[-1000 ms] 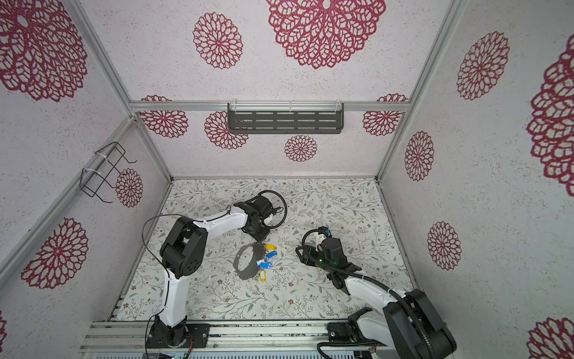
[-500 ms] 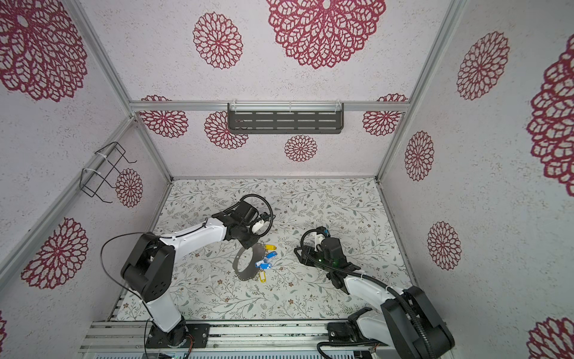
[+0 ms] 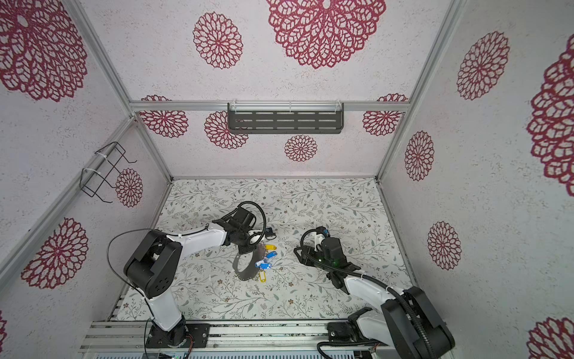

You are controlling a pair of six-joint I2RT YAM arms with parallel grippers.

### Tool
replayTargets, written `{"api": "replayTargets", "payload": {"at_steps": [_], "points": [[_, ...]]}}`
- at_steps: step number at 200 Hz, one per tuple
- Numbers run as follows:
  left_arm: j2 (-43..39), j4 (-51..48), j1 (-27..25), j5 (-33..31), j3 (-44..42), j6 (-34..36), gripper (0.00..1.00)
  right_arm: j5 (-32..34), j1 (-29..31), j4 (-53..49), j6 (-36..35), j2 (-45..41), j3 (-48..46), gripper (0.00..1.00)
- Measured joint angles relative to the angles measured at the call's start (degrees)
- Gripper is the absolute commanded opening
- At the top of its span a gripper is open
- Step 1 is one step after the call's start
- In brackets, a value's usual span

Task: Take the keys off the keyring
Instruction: 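Hold the plate edge on the table with the left gripper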

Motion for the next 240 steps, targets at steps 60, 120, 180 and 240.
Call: {"api": "replayTargets", "payload": {"at_steps": [60,120,180,240], "points": [[2.29,3.15,0.37,-1.18,1.31,2.95,0.27,-0.04,0.0,-0.39,-0.02,-0.72,0.0,0.49],[3.26,2.78,0.22,-0.85,2.03,3.85,0.26,-0.42,0.0,-0.44,-0.07,-0.59,0.02,0.49],[4.57,-0.33,-0.02,-0.68,5.2,3.15,0.0,-0.9,-0.04,-0.44,-0.09,-0.17,0.02,0.49],[-3.26,3.21,0.39,-1.66,3.96,-3.93,0.0,-0.7,-0.15,-2.62,-0.98,-0.22,1.2,0.49]]}}
